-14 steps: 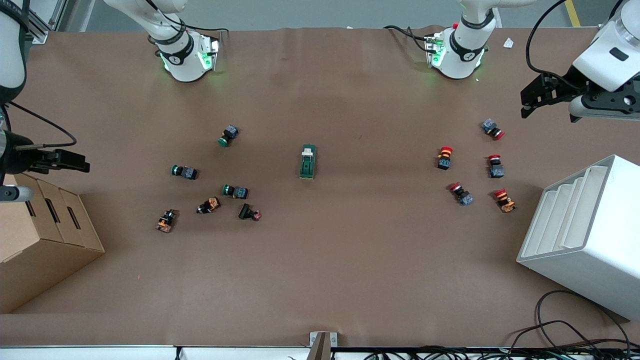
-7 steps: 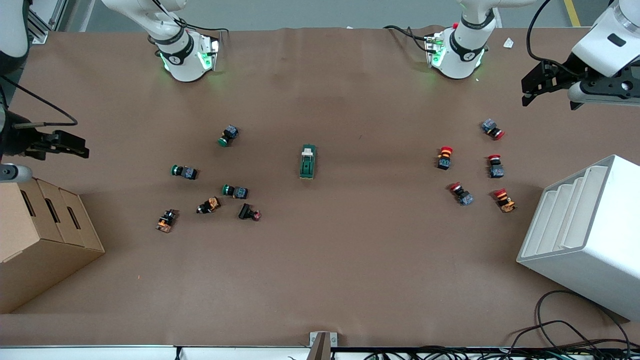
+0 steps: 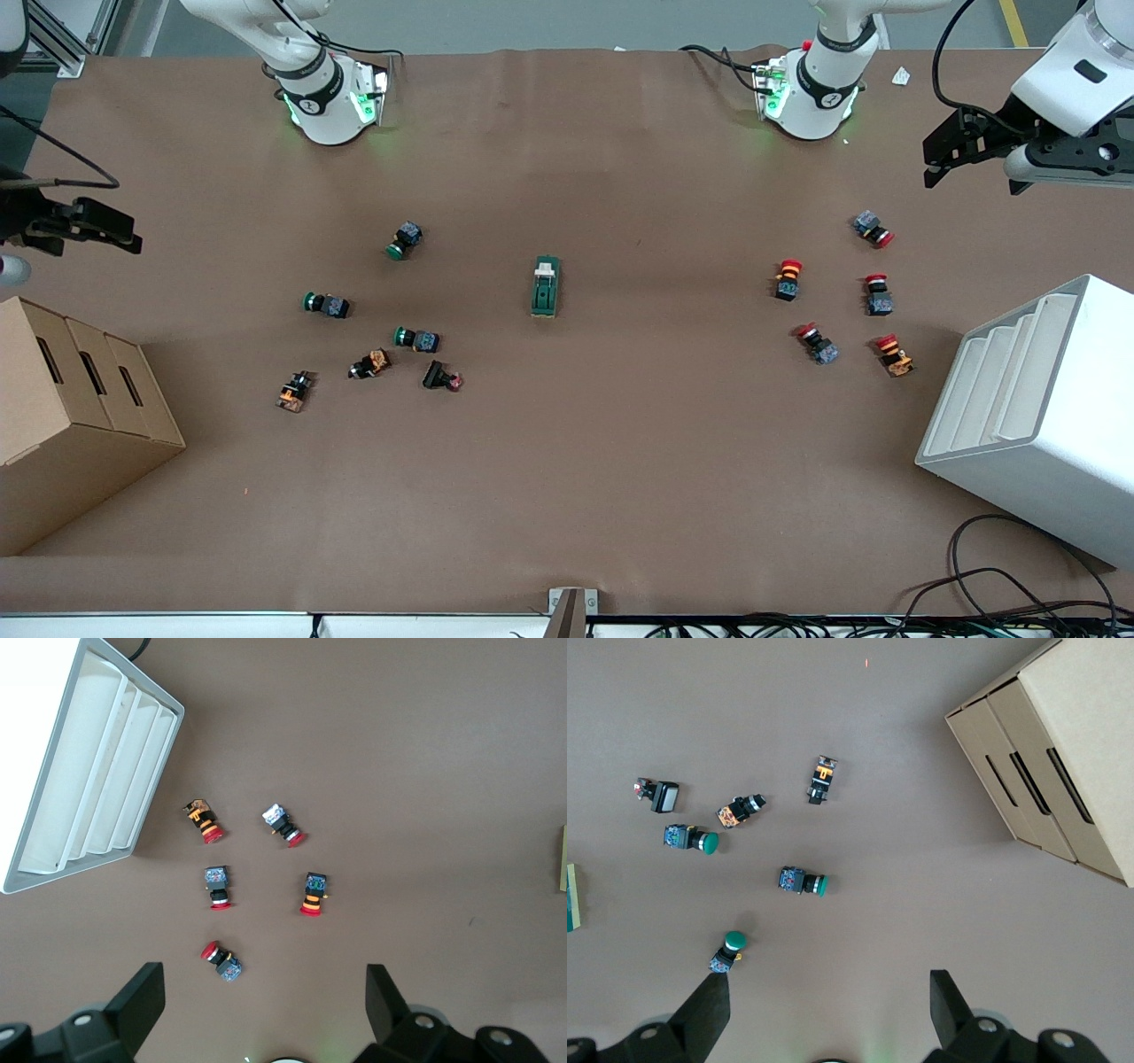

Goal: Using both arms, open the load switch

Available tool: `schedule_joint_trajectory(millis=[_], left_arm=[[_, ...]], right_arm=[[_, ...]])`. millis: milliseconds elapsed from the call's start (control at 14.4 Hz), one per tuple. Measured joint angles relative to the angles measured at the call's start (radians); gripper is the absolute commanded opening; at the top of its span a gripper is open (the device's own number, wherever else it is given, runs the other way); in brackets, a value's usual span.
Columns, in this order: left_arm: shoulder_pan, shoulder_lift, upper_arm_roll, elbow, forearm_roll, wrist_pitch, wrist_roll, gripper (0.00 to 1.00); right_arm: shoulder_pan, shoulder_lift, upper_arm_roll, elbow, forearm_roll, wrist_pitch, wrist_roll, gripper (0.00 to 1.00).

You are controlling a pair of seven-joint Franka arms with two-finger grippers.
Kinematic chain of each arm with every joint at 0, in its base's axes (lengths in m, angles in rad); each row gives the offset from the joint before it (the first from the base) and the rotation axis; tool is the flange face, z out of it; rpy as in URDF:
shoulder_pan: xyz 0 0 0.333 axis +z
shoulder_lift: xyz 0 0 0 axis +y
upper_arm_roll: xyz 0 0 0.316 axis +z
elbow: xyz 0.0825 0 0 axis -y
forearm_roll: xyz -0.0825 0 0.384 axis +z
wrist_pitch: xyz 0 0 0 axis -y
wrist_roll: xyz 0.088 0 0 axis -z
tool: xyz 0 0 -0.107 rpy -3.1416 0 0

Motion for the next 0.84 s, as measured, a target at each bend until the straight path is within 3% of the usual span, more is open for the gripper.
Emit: schedule_joint_trajectory(millis=[836], left_arm=[[-0.002,0.0,0.0,-0.004,0.0,0.0,0.018,1.0]], right_arm=[[-0.004,-0.101,-0.004,-0.063,0.002,0.002,0.0,1.0]])
